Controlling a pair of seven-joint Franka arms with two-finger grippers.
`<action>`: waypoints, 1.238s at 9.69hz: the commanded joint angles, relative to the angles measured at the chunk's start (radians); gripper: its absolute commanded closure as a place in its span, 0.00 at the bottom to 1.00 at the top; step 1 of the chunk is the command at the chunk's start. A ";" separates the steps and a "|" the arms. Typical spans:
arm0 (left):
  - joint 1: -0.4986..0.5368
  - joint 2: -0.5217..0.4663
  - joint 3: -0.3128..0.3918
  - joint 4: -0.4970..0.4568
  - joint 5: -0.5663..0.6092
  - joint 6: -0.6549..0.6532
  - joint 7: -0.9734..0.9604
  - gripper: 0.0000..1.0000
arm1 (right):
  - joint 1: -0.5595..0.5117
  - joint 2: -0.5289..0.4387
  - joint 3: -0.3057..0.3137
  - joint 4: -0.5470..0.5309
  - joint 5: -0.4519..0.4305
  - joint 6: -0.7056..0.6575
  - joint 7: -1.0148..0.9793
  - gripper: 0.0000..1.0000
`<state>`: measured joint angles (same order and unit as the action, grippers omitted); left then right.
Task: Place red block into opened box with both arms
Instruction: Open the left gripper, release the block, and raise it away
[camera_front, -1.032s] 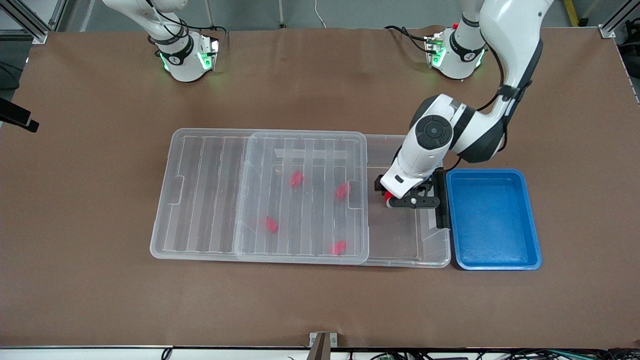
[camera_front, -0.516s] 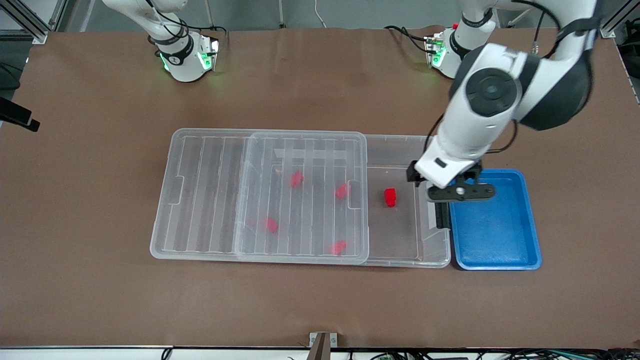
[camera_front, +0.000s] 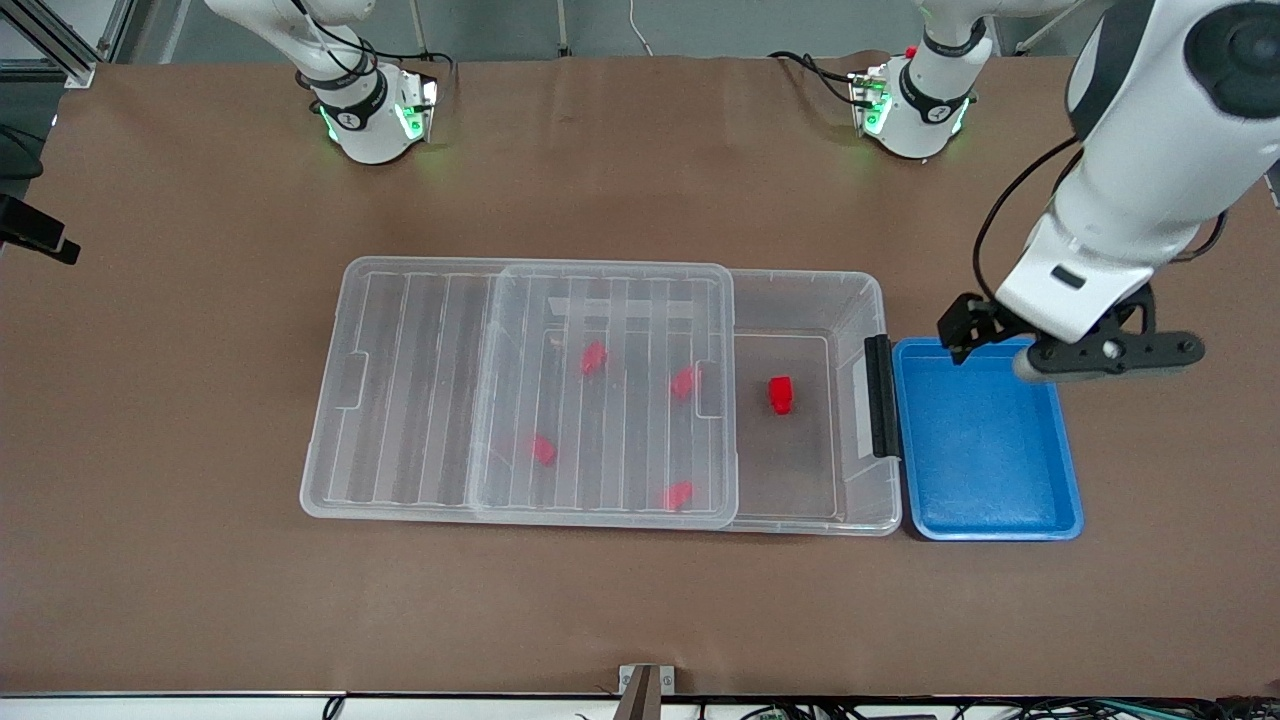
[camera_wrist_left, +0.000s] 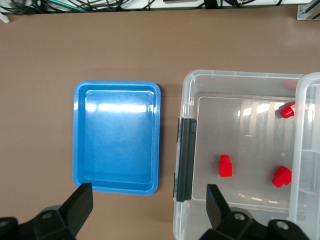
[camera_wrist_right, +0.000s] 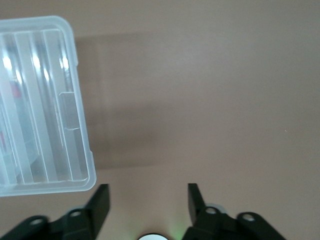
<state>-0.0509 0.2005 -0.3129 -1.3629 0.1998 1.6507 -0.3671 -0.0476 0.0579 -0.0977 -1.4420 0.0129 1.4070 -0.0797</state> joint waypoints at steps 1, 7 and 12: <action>0.068 -0.079 0.009 -0.048 -0.075 -0.023 0.151 0.00 | 0.009 0.010 0.001 -0.168 0.045 0.140 -0.083 0.99; 0.086 -0.321 0.156 -0.231 -0.224 -0.184 0.333 0.00 | 0.041 0.229 0.029 -0.380 0.143 0.515 -0.247 1.00; 0.092 -0.310 0.169 -0.208 -0.234 -0.213 0.352 0.00 | 0.064 0.270 0.085 -0.380 0.245 0.517 -0.241 1.00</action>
<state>0.0343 -0.1138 -0.1468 -1.5430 -0.0193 1.4487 -0.0361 0.0141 0.3275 -0.0172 -1.8208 0.2223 1.9222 -0.3102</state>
